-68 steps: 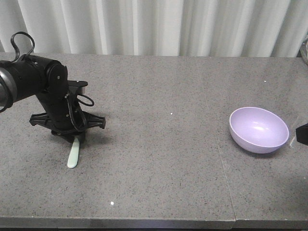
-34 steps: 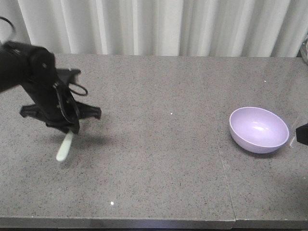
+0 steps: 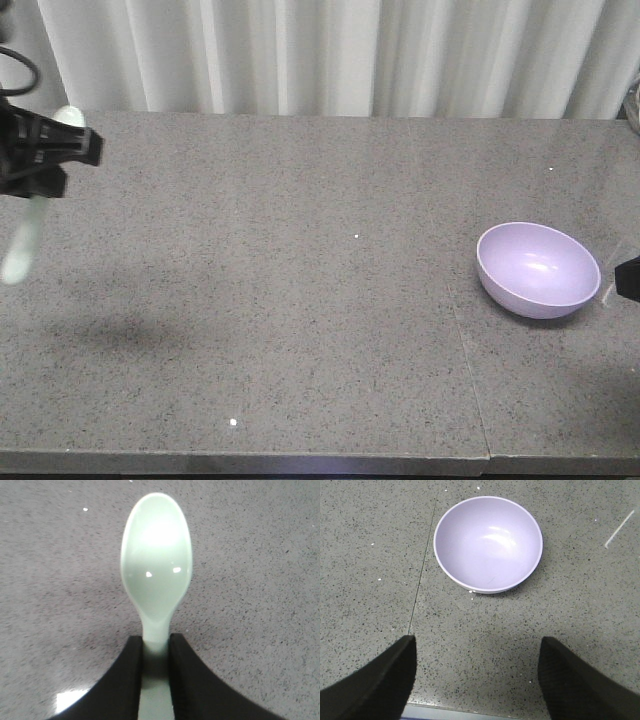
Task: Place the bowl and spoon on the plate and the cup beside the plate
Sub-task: 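Lift the spoon with the left gripper toward the robot, then move the right gripper to the lavender bowl rim and grip it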
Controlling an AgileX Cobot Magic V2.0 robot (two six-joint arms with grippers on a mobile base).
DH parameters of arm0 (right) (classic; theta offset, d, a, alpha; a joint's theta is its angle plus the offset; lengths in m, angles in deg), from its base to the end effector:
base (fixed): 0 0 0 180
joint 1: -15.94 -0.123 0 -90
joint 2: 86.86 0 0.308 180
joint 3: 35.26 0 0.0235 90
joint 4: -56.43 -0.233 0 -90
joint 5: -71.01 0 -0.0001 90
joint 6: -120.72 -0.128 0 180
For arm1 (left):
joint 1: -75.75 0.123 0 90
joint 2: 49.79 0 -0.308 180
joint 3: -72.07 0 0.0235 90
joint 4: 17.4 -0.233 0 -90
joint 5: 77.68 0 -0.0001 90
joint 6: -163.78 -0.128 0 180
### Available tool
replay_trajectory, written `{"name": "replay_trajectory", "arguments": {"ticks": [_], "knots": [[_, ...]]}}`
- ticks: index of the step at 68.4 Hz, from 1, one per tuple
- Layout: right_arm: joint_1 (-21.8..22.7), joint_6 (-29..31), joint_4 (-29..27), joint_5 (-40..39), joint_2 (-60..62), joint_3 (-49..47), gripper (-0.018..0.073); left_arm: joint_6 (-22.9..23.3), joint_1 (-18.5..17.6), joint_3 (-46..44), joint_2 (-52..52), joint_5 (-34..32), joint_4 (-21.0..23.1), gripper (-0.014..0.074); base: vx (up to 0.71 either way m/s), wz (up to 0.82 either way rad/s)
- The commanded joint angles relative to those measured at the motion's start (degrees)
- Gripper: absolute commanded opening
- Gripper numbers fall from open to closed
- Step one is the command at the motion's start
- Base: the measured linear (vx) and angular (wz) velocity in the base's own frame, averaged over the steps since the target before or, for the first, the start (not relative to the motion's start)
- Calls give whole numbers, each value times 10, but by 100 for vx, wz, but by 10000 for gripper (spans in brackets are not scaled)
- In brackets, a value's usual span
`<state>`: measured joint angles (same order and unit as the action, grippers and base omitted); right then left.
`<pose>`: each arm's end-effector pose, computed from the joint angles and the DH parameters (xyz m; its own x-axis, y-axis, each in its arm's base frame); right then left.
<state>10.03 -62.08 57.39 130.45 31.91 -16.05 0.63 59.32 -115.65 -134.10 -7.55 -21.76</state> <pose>0.1594 0.0146 0.3569 -0.7638 -0.0385 -0.6444 -0.0629 0.9979 0.0150 0.2527 -0.0650 0.3997 -0.8375 -0.0286 -0.5457 0.0234 0.9958 -0.0880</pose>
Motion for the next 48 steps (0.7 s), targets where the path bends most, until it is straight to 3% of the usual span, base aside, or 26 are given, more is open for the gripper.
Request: {"name": "replay_trajectory", "arguments": {"ticks": [1, 16, 33, 48], "knots": [[4, 4, 3, -32, 4, -19, 507, 6, -3, -14, 41, -8, -13, -8, 0, 0], [4, -25, 14, -34, 4, -19, 507, 6, -3, -14, 70, -6, -13, -8, 0, 0], [5, -131, 137, -48, -18, -20, 507, 6, -3, -14, 72, 5, -13, -8, 0, 0], [5, -131, 150, -93, -92, -20, 507, 6, -3, -14, 72, 6, -13, -6, 0, 0]]}}
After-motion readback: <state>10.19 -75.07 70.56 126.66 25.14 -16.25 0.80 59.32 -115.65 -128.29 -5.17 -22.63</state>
